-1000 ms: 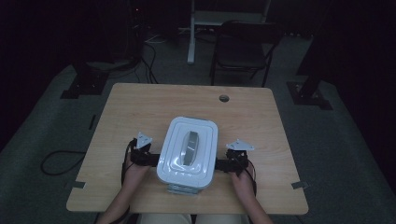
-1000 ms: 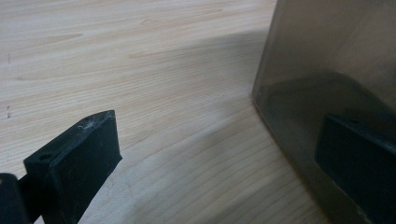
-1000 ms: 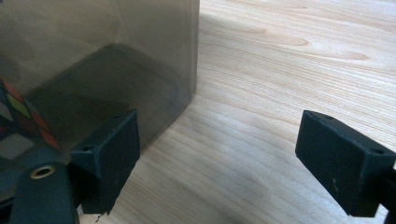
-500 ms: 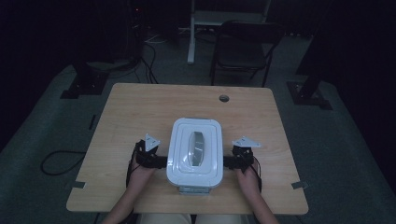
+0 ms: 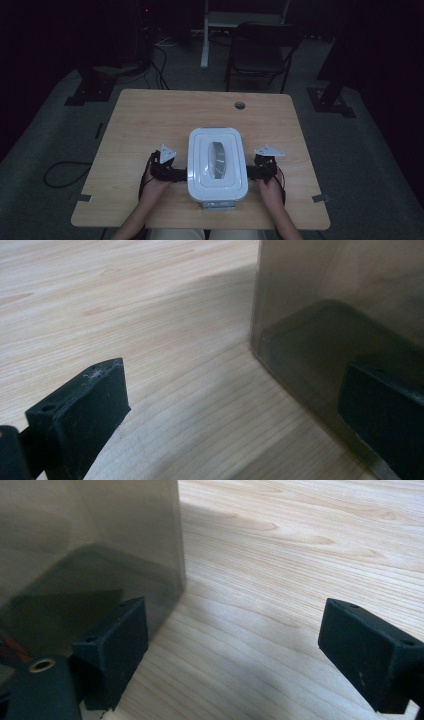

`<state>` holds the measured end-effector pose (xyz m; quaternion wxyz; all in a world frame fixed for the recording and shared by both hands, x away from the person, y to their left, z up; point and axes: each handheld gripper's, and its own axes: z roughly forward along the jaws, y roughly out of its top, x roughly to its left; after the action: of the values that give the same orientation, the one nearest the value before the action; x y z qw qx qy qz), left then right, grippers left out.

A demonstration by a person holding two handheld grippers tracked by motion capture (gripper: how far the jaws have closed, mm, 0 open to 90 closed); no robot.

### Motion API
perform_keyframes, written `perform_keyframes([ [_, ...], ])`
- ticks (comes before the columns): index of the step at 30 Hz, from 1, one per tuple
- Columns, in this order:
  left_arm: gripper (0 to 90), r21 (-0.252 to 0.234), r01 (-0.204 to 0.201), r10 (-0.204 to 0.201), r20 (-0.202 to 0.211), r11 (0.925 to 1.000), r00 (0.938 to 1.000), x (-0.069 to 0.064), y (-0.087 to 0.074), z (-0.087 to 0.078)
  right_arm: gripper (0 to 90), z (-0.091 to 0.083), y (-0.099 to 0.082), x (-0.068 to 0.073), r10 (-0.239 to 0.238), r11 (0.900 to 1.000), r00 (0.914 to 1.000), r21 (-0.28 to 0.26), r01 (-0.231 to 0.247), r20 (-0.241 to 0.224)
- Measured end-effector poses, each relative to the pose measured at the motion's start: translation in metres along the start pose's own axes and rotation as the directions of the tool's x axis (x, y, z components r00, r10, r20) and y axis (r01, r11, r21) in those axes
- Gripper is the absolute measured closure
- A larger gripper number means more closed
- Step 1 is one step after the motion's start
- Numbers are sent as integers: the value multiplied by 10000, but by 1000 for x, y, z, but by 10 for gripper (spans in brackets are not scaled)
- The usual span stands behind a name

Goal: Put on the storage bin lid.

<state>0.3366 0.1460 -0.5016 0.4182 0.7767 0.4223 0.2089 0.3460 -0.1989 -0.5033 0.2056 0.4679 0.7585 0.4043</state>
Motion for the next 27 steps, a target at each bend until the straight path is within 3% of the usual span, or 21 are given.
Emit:
perform_keyframes([
  [7, 9, -180, 80, -77, 121, 9998, 9999, 7, 1, -2, 127, -3, -7, -6, 248, 9997, 9996, -40, -248, 158],
  [16, 9, -330, 209, -204, 138, 9992, 9997, 13, 1, -9, 127, -11, -10, -8, 204, 9998, 9996, -69, -203, 169],
  [22, 9, -236, 416, -417, -31, 9989, 9991, 24, -1, -17, 127, -23, -12, -14, 110, 9999, 9987, -116, -104, 503],
  [27, 9, -149, 521, -524, -219, 9985, 9984, 34, -1, -26, 127, -29, -17, -21, 330, 9994, 9972, -133, -322, 665],
])
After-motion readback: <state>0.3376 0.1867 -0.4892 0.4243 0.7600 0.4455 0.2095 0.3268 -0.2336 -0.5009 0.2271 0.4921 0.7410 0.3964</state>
